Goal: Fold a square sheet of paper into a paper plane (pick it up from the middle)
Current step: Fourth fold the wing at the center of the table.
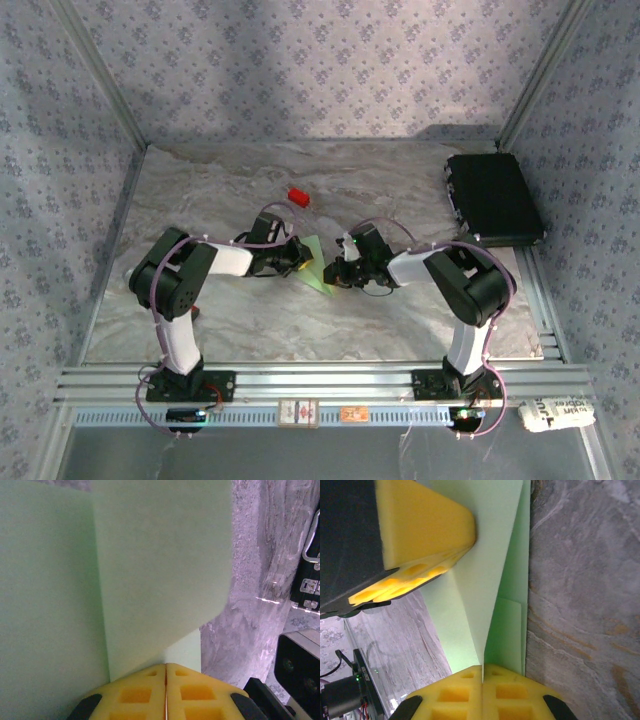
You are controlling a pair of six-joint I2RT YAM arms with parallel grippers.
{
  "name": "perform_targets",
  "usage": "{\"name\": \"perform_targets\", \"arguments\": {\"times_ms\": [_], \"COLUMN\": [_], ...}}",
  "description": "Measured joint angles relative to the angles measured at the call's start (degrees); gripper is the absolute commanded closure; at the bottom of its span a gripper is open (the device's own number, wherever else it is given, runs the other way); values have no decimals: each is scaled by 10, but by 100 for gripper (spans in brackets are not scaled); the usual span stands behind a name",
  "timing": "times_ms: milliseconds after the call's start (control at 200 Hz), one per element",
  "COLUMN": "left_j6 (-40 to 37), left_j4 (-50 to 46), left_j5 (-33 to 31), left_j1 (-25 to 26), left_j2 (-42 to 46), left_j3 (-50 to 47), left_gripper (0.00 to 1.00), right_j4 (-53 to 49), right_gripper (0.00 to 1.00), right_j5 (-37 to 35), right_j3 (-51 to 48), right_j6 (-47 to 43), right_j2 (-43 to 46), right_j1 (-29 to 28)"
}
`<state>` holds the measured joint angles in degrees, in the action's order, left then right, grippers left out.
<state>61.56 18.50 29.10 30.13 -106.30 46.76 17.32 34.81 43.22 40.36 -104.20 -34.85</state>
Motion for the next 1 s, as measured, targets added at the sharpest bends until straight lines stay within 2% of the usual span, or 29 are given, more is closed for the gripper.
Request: {"name": "perform_targets", "arguments": {"times_ms": [325, 999], "left_j6": [-16, -37], "left_j4": [-24, -50], "left_j5": [4, 11], "left_j1": [0, 0], "left_j2": [-9, -14], "left_j3": [18, 32], "left_gripper": [93, 94], "right_j4": [-1, -9], "right_gripper": [94, 87], "right_j5": [2, 1], "right_j3": [1, -3], "right_j6": [3, 4], "right_j2": [-1, 9], "right_j1": [1, 1]}}
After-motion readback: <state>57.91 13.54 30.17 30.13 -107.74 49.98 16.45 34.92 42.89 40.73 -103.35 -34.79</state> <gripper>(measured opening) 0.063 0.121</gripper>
